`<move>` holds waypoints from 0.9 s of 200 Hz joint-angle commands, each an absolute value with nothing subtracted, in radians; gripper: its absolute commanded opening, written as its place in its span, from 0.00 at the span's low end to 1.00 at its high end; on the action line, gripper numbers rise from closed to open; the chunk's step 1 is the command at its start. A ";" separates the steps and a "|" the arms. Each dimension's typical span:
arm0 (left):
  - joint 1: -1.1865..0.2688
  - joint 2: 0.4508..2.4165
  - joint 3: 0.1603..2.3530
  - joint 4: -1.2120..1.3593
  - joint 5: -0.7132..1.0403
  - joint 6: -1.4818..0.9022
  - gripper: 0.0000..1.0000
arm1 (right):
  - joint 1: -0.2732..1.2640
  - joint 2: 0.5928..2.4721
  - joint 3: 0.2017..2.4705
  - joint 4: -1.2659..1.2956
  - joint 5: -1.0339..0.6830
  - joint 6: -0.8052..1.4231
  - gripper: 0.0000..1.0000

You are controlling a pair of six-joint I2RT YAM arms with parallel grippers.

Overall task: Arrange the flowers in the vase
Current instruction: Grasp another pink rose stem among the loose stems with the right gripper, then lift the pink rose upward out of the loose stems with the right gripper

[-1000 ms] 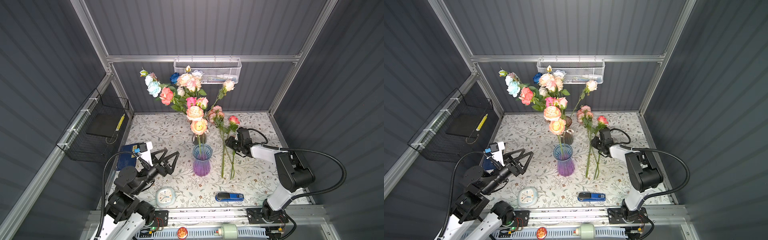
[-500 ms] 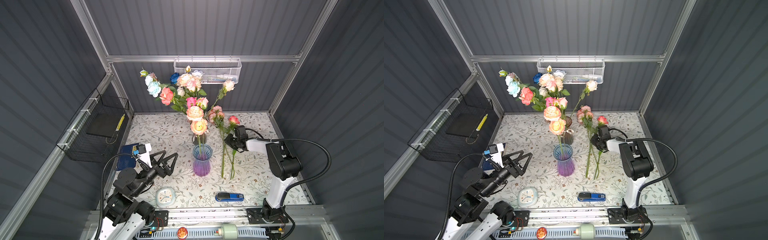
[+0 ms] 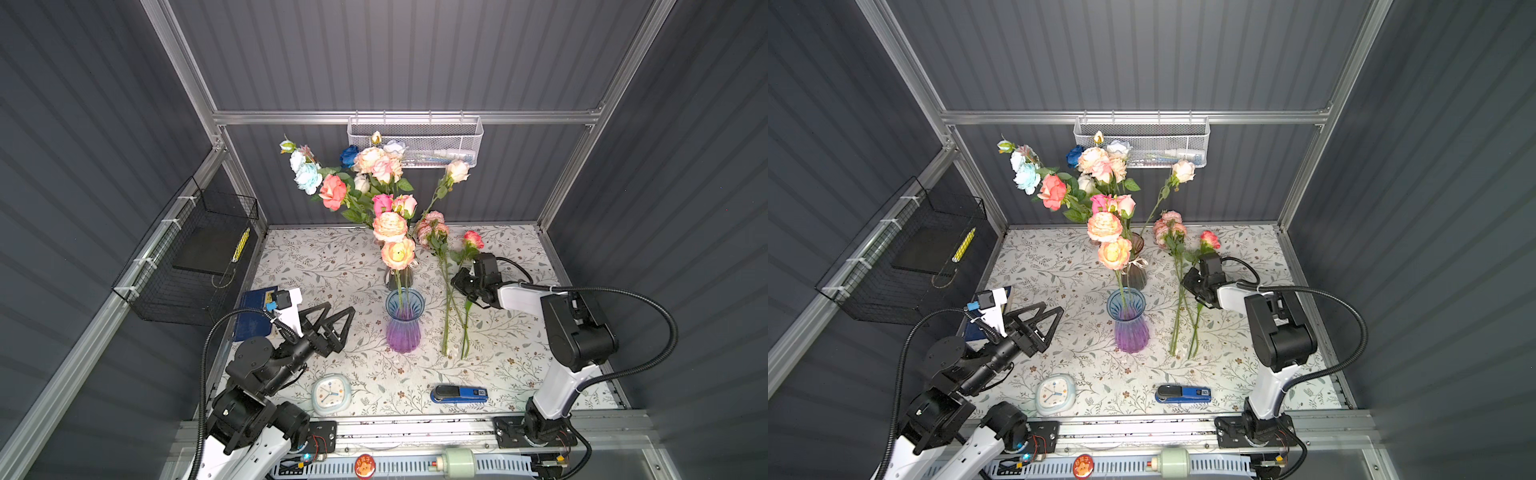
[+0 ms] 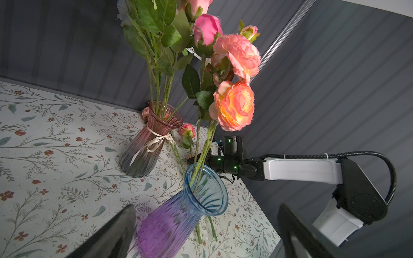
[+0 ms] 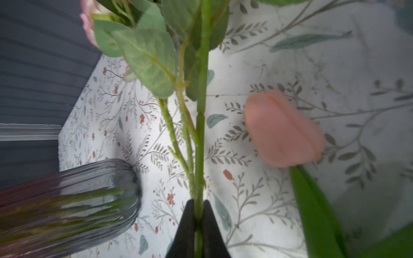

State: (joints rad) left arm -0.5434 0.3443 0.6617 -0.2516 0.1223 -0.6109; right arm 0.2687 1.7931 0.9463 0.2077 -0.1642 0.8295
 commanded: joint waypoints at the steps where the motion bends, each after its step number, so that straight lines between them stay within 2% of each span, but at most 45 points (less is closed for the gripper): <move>1: -0.540 0.341 0.678 -0.255 0.115 -0.606 1.00 | 0.268 1.706 0.908 0.269 -0.142 0.799 0.04; 48: -0.539 0.341 0.682 -0.256 0.112 -0.603 1.00 | 0.276 1.467 0.825 0.259 -0.094 0.738 0.03; 114: -0.540 0.347 0.696 -0.255 0.113 -0.595 1.00 | 0.328 1.018 0.800 0.084 -0.036 0.637 0.02; 149: -0.540 0.353 0.697 -0.250 0.117 -0.596 1.00 | 0.450 0.865 0.868 -0.001 0.019 0.568 0.01; 180: -0.539 0.357 0.699 -0.249 0.118 -0.597 1.00 | 0.599 0.849 1.005 -0.013 0.060 0.495 0.02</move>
